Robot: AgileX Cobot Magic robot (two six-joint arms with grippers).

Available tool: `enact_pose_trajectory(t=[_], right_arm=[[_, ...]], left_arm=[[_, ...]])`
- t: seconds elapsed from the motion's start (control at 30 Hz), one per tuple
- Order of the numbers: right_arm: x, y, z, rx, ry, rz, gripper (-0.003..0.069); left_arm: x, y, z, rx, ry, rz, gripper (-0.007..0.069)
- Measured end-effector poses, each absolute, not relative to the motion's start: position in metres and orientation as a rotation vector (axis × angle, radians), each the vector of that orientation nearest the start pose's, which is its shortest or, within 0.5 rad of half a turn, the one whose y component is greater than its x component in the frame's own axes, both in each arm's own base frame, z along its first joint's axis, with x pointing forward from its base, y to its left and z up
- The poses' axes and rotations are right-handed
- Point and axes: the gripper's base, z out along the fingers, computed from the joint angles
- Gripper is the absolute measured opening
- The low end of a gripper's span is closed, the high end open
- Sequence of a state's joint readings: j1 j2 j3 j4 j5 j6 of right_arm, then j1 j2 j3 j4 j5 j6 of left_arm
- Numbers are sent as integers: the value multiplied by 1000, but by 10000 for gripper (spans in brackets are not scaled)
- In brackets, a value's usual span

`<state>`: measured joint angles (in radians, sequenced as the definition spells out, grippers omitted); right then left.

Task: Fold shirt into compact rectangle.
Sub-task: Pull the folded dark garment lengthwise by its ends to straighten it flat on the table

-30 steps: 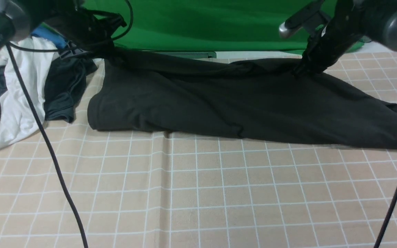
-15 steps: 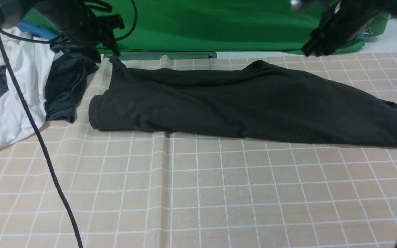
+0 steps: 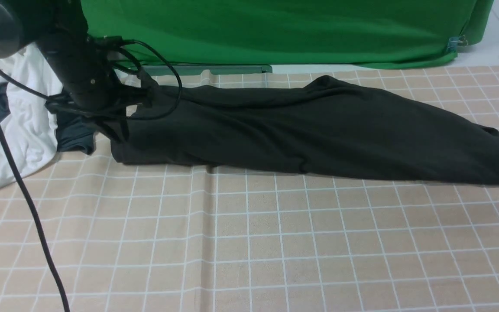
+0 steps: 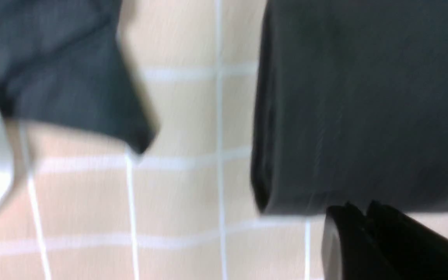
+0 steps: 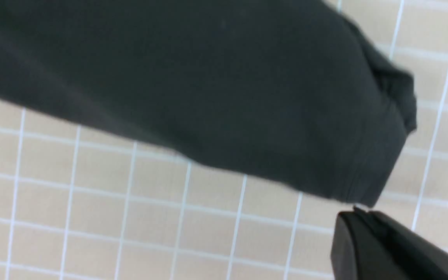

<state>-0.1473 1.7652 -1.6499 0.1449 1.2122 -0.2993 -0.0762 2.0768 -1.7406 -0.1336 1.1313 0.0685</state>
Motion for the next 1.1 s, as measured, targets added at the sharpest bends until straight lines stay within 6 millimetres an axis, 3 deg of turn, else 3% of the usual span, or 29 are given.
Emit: enact_pose_trajectory(t=[0.13, 0.33, 0.43, 0.53, 0.67, 0.73, 0.77, 0.87, 0.97, 1.03, 1.1], right_arm=[[366, -47, 320, -165, 2794, 106, 35], [366, -47, 320, -167, 2791, 109, 35], [368, -48, 320, -163, 2772, 101, 35], [371, -50, 320, -106, 2755, 85, 36], [373, -54, 313, -6, 2791, 53, 67], [375, -60, 302, 57, 2841, 44, 146], [376, -61, 301, 59, 2846, 45, 146], [380, -73, 280, 149, 2916, 52, 334], [384, -81, 265, 207, 2952, 52, 461], [387, -83, 255, 217, 2980, 57, 526], [391, -83, 244, 230, 3005, 65, 559]], left_arm=[[438, -45, 224, 172, 2898, -182, 225], [442, -40, 211, 159, 2916, -94, 603], [445, -42, 197, 152, 2942, -110, 671], [447, -47, 177, 141, 2986, -203, 686], [447, -51, 163, 126, 3034, -277, 619], [448, -52, 161, 128, 3046, -297, 524], [448, -52, 161, 128, 3046, -297, 524], [448, -53, 161, 136, 3052, -345, 305], [448, -54, 162, 178, 3054, -347, 117], [448, -54, 165, 202, 3052, -343, 71], [448, -53, 167, 223, 3058, -337, 73]])
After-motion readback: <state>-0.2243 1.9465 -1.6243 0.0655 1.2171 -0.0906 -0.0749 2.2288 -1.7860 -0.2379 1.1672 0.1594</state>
